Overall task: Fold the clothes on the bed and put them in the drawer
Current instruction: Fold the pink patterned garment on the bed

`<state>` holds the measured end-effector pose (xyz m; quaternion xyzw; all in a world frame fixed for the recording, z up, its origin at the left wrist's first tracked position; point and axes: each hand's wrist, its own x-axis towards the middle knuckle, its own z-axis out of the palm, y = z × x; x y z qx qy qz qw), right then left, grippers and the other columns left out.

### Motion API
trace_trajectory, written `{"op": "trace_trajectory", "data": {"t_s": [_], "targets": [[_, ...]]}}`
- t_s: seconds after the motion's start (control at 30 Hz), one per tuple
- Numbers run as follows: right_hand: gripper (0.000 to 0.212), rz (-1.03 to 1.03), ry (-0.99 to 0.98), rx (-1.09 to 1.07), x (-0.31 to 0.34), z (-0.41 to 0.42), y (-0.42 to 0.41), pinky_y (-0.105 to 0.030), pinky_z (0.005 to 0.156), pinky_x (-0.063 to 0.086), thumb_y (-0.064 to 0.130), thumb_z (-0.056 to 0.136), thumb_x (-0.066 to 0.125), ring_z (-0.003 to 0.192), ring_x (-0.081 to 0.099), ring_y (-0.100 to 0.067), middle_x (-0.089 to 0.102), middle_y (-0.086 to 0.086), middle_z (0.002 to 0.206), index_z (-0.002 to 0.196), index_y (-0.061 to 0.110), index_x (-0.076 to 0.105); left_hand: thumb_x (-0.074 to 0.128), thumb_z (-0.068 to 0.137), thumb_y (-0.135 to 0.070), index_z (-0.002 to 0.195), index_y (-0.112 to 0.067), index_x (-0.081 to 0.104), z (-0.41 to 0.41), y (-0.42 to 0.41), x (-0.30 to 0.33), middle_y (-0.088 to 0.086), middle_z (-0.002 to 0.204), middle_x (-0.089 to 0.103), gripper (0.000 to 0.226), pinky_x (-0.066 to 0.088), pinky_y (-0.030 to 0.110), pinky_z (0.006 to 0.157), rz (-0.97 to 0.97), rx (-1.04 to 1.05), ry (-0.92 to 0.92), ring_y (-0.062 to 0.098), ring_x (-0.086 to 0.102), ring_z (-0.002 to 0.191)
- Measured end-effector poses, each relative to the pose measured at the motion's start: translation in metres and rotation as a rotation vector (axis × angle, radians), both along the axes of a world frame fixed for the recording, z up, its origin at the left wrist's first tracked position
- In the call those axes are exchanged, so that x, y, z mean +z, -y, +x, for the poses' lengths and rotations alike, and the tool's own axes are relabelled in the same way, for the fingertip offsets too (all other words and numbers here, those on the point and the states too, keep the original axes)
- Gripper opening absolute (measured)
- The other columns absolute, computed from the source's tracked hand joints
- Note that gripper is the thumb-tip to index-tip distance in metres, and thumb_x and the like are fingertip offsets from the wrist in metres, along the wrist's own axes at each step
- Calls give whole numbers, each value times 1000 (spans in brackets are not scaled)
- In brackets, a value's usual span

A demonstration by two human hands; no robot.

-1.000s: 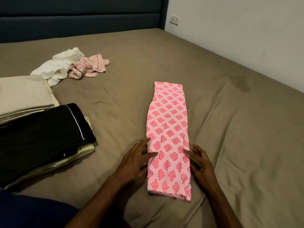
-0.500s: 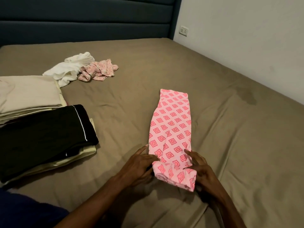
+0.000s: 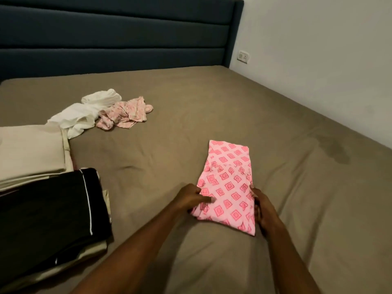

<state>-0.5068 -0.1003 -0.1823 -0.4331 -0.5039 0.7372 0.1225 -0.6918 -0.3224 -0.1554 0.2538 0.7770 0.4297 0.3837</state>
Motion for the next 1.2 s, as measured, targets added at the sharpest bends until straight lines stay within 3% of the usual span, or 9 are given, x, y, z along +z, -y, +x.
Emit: {"op": "trace_trajectory", "data": {"t_s": [0.13,0.23,0.3,0.37,0.53,0.67,0.8,1.03,1.2], "targets": [[53,8,-16,-28,2,0,3,-54,110,47,49,83,78,116,69,-34,75,-11,119,123,15,74,96,68,-20,91,-5,79,-3,14,-5,1,92,79,32,56,30,74,119,-141,145,11,68,79],[29,35,-107,-162,10,17,18,-43,95,54,24,97,64,118,66,-37,74,-15,119,117,5,74,93,65,-2,102,-2,76,4,32,-5,9,100,79,41,62,39,84,185,-154,105,23,75,90],[18,132,-167,-335,10,34,43,-35,83,56,8,95,61,115,66,-42,76,-16,110,105,2,75,93,62,-6,102,-5,76,3,43,-11,8,96,79,43,63,47,80,195,-128,47,23,75,87],[12,318,-113,-359,-4,54,70,-37,84,58,3,91,69,110,69,-41,77,-14,105,99,5,77,94,60,-12,103,-8,77,3,49,-15,8,97,79,47,62,50,79,215,-124,52,23,74,86],[24,724,167,-183,-28,73,101,-38,98,54,16,80,88,113,65,-10,61,3,132,103,14,80,91,66,-1,110,-8,76,10,67,-6,3,100,80,47,63,50,79,207,-149,59,26,76,93],[23,627,83,-227,-16,79,122,-32,91,57,5,82,84,112,67,-20,68,10,119,104,1,77,91,61,-10,106,-10,76,6,100,-4,0,98,80,48,61,51,86,194,-197,26,21,76,94],[17,544,-80,-219,1,101,181,-41,92,60,-7,78,81,109,70,-30,69,-11,122,94,-6,75,93,58,-10,105,-12,75,6,145,-3,-3,96,80,50,61,48,85,144,-230,14,18,76,91],[14,622,-102,-231,-8,146,262,-47,92,58,-9,76,83,103,71,-36,71,-15,110,85,-1,78,89,58,-15,107,-19,71,40,222,-15,-4,93,78,52,63,47,73,151,-206,-5,13,75,84],[27,740,-24,-230,-15,148,280,-37,91,59,-10,76,84,103,71,-26,71,-2,110,88,15,82,89,53,-40,90,-29,66,57,248,-20,-13,77,71,45,57,32,65,110,4,-318,5,65,68]]}}
